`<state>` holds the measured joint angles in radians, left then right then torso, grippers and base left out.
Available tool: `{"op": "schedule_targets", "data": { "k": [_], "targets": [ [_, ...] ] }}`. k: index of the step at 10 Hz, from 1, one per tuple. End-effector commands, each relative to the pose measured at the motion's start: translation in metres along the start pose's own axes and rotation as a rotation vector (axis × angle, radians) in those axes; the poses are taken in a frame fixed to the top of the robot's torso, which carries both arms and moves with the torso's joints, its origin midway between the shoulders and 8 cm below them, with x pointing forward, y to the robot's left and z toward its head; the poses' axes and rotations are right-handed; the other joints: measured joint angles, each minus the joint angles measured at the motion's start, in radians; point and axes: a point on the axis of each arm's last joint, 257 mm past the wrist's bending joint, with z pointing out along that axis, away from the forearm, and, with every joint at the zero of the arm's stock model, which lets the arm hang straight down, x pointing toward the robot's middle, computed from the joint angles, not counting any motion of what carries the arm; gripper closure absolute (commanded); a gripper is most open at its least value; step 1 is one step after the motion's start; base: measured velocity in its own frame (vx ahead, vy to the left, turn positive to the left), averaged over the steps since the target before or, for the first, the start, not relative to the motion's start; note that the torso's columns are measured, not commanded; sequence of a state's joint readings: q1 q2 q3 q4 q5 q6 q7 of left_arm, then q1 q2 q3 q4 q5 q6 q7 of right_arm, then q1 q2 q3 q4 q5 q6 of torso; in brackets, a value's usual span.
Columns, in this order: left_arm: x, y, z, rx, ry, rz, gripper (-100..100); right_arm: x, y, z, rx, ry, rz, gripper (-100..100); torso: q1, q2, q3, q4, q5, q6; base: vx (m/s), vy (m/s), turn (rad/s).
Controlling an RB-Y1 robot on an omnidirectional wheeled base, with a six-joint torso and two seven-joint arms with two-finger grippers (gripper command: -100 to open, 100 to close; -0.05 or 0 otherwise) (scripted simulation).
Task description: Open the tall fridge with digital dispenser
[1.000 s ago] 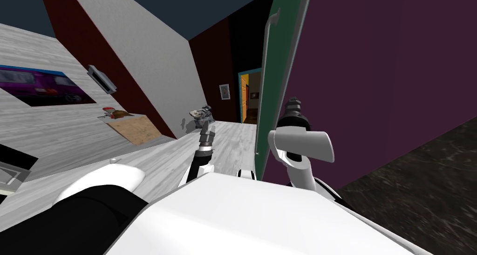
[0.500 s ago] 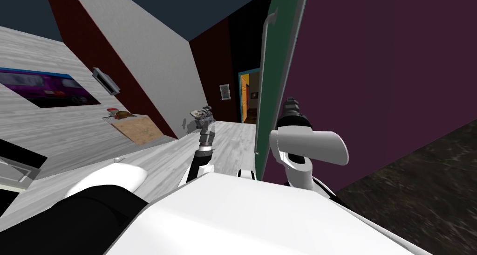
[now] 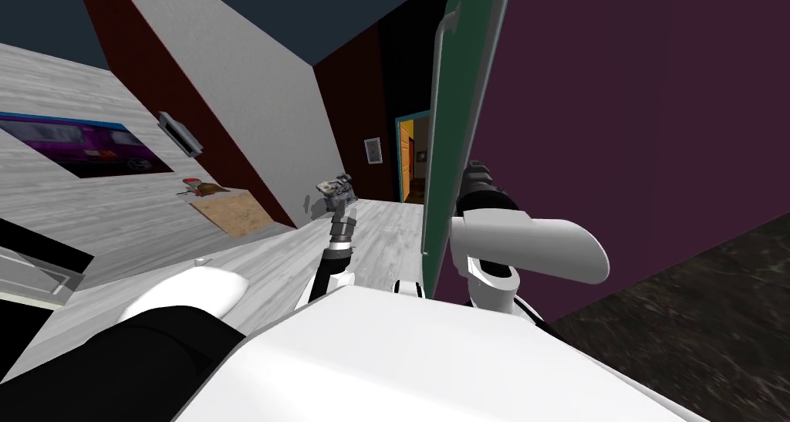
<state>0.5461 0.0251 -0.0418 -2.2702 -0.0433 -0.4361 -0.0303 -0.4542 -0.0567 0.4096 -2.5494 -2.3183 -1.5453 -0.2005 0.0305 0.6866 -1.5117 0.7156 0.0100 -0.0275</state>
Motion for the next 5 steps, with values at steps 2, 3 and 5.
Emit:
{"op": "schedule_targets", "data": {
  "k": [2,3,5],
  "targets": [
    [0.000,0.000,0.000,0.000,0.000,0.000,0,-0.024,-0.017,-0.017,0.008,-0.103,0.103,-100,-0.007,0.008,0.004,0.007,-0.001,0.009,0.011,0.018,0.096],
    [0.000,0.000,0.000,0.000,0.000,0.000,0,-0.020,-0.012,-0.017,-0.006,-0.093,0.092,-100,-0.020,0.016,0.009,0.012,-0.005,0.018,-0.015,0.039,0.041],
    [0.000,0.000,0.000,0.000,0.000,-0.001,0,-0.007,-0.035,0.000,0.092,0.008,-0.071,-100,-0.040,0.036,0.022,0.018,-0.014,0.030,-0.118,0.201,0.008]
  ]
}}
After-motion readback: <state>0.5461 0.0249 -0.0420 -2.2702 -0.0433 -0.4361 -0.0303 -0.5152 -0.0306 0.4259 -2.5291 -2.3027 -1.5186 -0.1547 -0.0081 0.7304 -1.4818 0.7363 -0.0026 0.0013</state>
